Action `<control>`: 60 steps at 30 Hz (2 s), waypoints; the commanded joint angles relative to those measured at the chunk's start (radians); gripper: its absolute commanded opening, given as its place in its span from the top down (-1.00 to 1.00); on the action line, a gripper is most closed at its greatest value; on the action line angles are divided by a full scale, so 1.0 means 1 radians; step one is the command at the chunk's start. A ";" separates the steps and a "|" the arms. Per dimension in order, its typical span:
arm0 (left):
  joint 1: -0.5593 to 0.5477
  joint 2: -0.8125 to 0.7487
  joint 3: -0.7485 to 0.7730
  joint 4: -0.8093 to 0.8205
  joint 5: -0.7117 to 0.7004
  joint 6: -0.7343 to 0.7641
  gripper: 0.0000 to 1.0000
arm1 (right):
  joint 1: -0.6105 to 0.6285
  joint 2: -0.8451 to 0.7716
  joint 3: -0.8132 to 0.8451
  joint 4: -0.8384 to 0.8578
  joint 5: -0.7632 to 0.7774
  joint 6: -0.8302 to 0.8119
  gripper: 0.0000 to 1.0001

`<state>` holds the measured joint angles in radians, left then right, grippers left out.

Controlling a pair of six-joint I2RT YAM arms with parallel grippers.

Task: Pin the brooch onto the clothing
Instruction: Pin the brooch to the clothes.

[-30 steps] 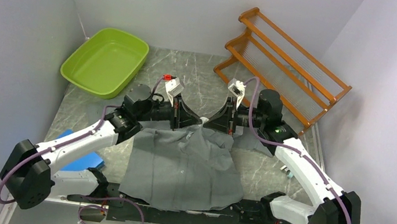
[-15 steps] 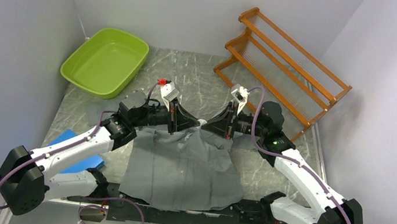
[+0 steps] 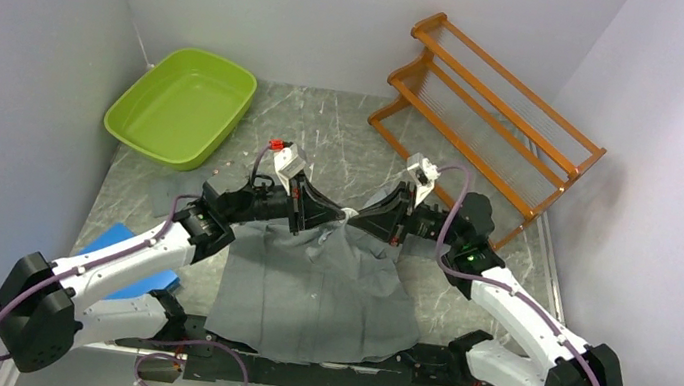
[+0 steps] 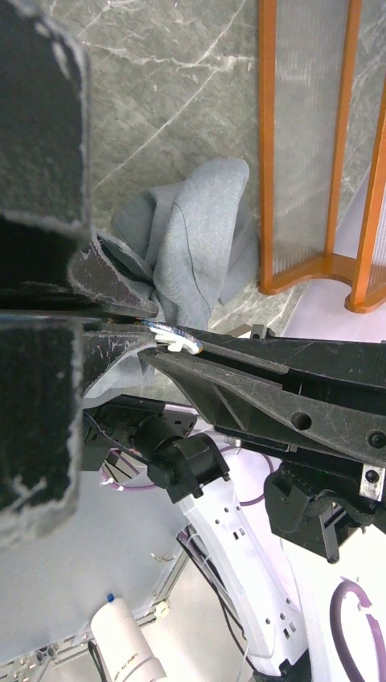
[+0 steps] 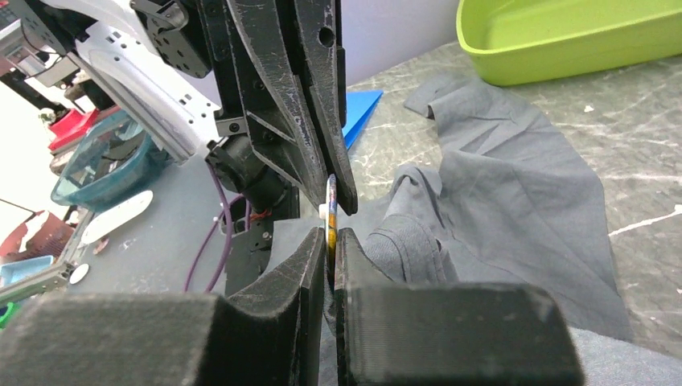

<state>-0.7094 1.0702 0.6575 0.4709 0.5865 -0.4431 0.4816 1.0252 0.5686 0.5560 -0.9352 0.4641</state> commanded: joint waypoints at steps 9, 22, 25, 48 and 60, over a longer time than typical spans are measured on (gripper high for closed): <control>-0.005 -0.036 0.000 0.052 0.010 -0.021 0.95 | -0.015 -0.012 -0.029 0.216 -0.021 -0.002 0.44; -0.005 -0.050 0.005 0.036 0.029 -0.006 0.95 | -0.018 0.012 -0.041 0.217 -0.065 -0.055 -0.34; -0.005 -0.043 0.015 0.032 0.061 0.000 0.95 | -0.021 0.019 -0.036 0.203 -0.077 -0.085 -0.51; -0.005 0.010 0.059 0.030 0.129 -0.007 0.95 | -0.009 0.169 0.147 0.030 -0.229 -0.107 0.57; -0.005 0.022 0.109 -0.043 0.133 0.016 0.95 | 0.040 0.262 0.358 -0.510 -0.038 -0.327 1.00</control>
<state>-0.6773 1.0908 0.7002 0.3935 0.6426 -0.4198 0.4866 1.2491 0.8532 0.1646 -1.1469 0.2264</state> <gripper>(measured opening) 0.043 0.138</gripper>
